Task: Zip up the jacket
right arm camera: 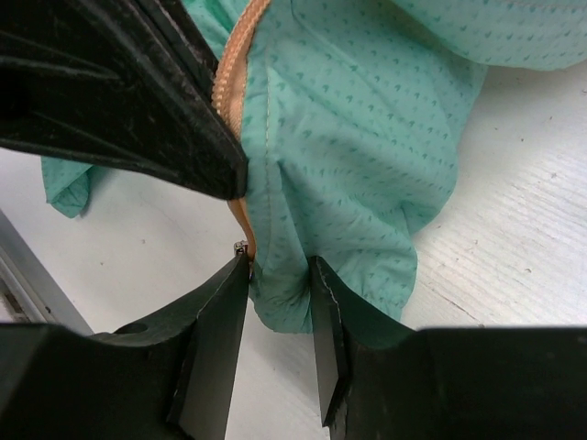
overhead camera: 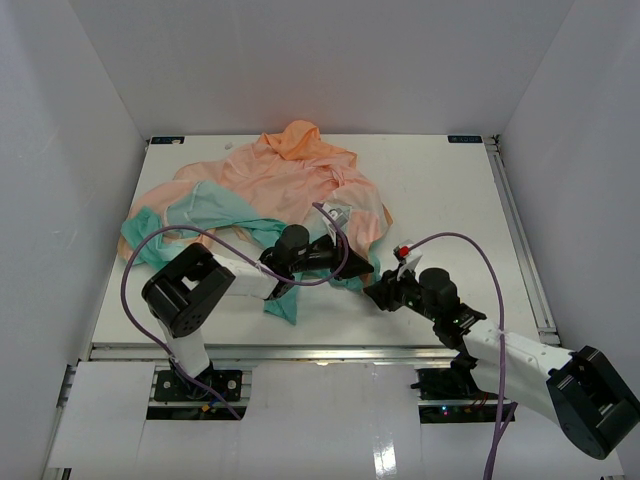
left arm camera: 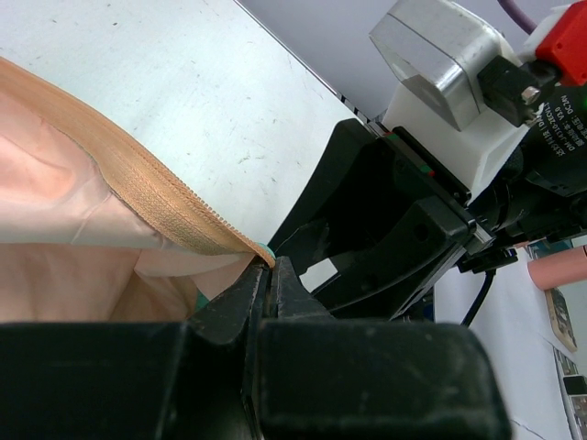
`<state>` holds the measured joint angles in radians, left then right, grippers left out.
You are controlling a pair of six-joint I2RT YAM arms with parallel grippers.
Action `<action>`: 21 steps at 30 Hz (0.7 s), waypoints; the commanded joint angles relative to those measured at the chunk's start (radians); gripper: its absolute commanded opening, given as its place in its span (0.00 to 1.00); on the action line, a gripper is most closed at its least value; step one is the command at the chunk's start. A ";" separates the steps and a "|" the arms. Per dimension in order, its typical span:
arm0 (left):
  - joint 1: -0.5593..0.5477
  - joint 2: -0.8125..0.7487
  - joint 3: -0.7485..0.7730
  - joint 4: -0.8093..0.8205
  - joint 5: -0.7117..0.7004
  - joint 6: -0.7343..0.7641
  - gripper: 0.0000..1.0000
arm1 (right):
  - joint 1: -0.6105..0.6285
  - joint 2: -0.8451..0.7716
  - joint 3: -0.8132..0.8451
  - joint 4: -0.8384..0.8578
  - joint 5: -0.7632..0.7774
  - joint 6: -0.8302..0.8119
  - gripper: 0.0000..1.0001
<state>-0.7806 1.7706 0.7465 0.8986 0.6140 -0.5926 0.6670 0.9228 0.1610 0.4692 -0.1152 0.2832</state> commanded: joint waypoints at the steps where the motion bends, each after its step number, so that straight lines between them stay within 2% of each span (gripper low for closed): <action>1: 0.011 -0.080 -0.008 0.042 0.008 -0.004 0.00 | -0.004 -0.015 -0.012 0.055 -0.036 0.005 0.38; 10: 0.014 -0.094 -0.008 0.020 -0.005 0.002 0.00 | -0.004 -0.013 -0.011 0.049 -0.035 0.011 0.25; 16: 0.013 -0.106 -0.010 0.010 -0.013 0.008 0.00 | -0.004 -0.025 -0.015 0.049 -0.034 0.016 0.29; 21: 0.014 -0.105 -0.006 -0.001 -0.016 0.008 0.00 | -0.004 -0.032 -0.015 0.046 -0.032 0.019 0.26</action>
<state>-0.7742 1.7287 0.7410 0.8765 0.6079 -0.5941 0.6666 0.9043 0.1528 0.4980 -0.1379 0.3034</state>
